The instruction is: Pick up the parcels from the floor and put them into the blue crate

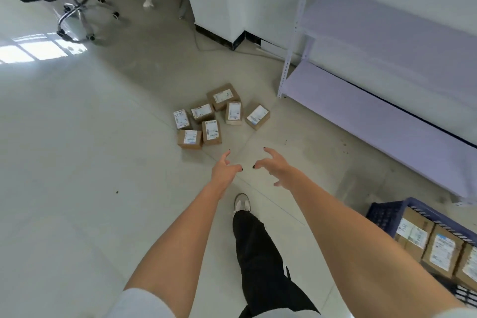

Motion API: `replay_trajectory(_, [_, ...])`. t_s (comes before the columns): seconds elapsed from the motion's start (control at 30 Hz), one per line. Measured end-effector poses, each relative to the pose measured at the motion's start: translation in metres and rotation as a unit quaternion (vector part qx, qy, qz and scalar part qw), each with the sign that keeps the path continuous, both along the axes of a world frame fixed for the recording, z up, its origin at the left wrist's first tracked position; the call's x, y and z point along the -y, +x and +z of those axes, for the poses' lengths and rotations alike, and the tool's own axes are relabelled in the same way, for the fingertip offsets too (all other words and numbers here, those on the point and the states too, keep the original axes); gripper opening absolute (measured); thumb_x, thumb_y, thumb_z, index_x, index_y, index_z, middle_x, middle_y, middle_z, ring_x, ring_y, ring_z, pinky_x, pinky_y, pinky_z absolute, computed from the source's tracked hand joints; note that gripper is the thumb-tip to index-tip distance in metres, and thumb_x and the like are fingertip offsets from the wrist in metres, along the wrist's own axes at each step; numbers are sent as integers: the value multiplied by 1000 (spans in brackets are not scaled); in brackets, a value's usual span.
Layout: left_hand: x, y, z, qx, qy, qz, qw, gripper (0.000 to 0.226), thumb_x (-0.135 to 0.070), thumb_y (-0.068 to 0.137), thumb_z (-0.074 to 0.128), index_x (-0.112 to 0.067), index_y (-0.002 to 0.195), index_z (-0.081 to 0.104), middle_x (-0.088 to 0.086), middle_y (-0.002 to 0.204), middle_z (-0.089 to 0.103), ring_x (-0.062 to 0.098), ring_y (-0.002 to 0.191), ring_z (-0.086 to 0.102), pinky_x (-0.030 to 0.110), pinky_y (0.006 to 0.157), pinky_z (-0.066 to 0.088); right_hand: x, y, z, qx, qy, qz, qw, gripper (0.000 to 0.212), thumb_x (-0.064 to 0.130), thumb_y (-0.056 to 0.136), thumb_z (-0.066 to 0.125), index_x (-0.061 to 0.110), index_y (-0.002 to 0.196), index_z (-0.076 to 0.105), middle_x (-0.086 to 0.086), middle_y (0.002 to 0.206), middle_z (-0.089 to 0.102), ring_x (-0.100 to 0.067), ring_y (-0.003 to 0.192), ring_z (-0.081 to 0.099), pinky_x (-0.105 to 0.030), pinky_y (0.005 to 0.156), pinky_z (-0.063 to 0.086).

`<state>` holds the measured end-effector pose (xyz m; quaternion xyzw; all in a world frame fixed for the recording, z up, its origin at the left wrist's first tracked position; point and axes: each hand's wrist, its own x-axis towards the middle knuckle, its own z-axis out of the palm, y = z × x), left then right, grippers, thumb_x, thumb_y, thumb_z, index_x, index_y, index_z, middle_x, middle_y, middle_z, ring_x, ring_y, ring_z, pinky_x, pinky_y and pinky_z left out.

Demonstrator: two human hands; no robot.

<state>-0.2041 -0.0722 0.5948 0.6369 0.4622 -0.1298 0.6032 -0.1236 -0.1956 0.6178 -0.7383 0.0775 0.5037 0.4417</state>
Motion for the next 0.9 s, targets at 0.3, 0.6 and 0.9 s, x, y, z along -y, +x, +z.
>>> replay_trajectory(0.3, [-172,64,-55,-15,-24,15,999,66,-8,86,57,-26,143,30,5,146,39,24,130,41,39,108,38,-187,69,-50,-24,-9,23,999,76,13,80,60,32,146,27,-8,150,32,-32,134,34,-54,102,35])
replay_trajectory(0.6, [-303,93,-237,-44,-28,59,997,59,-5,88,54,-20,143,36,6,139,45,25,122,48,33,97,42,-340,113,-233,19,-30,92,995,72,12,79,63,25,143,34,-7,145,42,-26,130,42,-38,104,40])
replay_trajectory(0.9, [-379,90,-521,-89,-77,273,955,65,-12,87,55,-15,144,24,9,131,47,24,104,47,37,94,45,-467,165,-508,121,-58,294,946,61,14,87,55,12,144,33,-13,145,42,-24,128,45,-30,95,43])
